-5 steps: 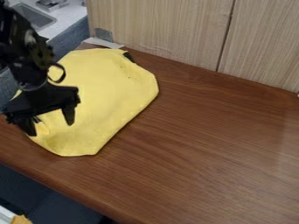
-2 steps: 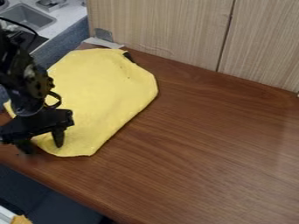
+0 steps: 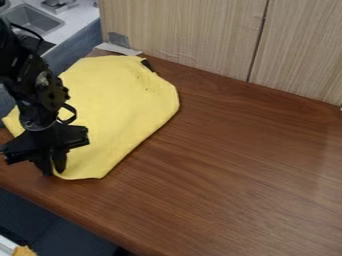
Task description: Cloth is folded from left to right
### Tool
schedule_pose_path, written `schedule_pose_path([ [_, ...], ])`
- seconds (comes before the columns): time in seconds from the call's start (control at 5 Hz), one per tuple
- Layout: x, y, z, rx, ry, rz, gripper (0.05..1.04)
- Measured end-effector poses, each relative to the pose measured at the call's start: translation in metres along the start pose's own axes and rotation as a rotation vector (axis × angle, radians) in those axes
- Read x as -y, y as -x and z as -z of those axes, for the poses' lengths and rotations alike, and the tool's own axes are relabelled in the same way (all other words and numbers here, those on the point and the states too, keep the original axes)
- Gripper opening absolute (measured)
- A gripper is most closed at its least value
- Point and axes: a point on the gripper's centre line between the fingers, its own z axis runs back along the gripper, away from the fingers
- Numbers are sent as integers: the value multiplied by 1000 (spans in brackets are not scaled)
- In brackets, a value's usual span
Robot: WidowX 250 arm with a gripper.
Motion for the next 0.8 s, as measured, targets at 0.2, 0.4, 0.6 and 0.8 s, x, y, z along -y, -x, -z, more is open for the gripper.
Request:
schedule_pose_path([
  [0.2, 11, -3, -13, 15, 41, -8, 62],
  [0.4, 28, 0, -23, 7, 97, -18, 54],
  [0.6, 48, -8, -40, 26, 159, -38, 54],
  [0.8, 64, -26, -53, 57, 212, -80, 54],
])
